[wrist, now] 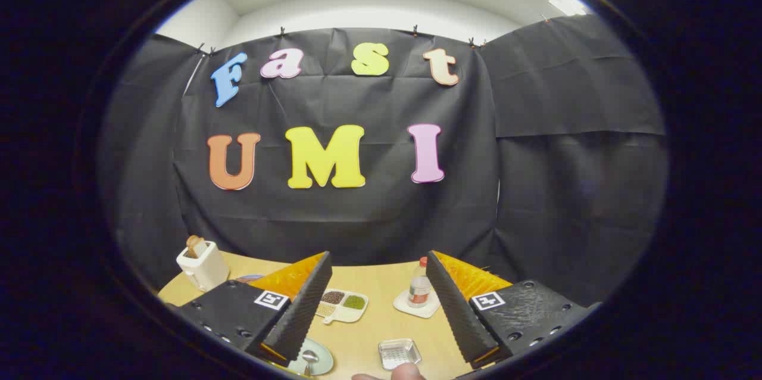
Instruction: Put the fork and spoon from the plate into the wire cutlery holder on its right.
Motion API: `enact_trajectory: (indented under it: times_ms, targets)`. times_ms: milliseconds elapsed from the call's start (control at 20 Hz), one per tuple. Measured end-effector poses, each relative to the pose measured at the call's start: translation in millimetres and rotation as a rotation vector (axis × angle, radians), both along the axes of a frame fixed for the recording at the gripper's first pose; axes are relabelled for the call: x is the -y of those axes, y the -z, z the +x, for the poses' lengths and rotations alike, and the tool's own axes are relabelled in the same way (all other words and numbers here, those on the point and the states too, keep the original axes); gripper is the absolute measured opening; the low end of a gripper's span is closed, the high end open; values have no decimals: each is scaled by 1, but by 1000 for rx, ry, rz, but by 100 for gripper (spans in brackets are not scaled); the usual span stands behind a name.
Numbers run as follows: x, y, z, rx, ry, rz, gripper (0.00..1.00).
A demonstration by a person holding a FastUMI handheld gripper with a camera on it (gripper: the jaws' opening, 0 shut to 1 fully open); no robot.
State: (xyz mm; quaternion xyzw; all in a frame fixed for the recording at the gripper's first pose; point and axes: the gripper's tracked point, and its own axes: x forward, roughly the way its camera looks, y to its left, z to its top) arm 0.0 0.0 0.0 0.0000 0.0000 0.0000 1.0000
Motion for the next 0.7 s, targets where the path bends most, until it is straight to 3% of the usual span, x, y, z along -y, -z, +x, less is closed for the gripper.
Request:
enact_trajectory:
  times_ms: [300, 700]
  targets:
    - [-11, 10, 5, -17, 4, 18, 94]
    - [-46, 11, -6, -37, -61, -13, 94]
